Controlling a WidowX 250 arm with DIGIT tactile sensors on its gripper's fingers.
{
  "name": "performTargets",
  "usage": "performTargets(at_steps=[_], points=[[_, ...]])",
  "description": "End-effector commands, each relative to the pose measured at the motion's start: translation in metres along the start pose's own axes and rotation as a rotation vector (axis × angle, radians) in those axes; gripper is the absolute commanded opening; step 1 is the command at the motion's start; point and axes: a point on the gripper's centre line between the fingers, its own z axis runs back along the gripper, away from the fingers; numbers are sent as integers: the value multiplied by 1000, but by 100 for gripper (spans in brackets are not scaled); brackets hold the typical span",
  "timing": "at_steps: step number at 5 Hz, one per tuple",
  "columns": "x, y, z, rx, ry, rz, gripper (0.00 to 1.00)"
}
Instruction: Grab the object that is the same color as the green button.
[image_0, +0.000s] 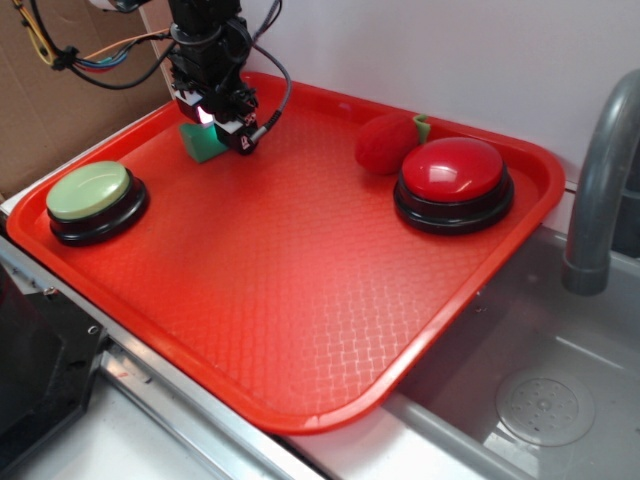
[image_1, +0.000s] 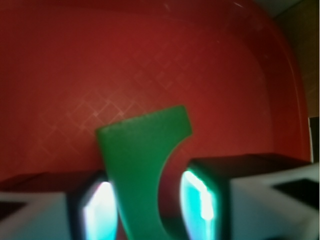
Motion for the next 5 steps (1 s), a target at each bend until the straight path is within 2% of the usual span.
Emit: performTargets(at_steps=[1, 2, 3, 4, 5], points=[[12, 6, 15, 5, -31, -2, 0], [10, 7, 28, 23, -20, 20, 0], [2, 4, 62, 7, 15, 55, 0], [-15, -5, 104, -37, 99, 42, 0], [-33, -15, 134, -73, 92, 61, 0]])
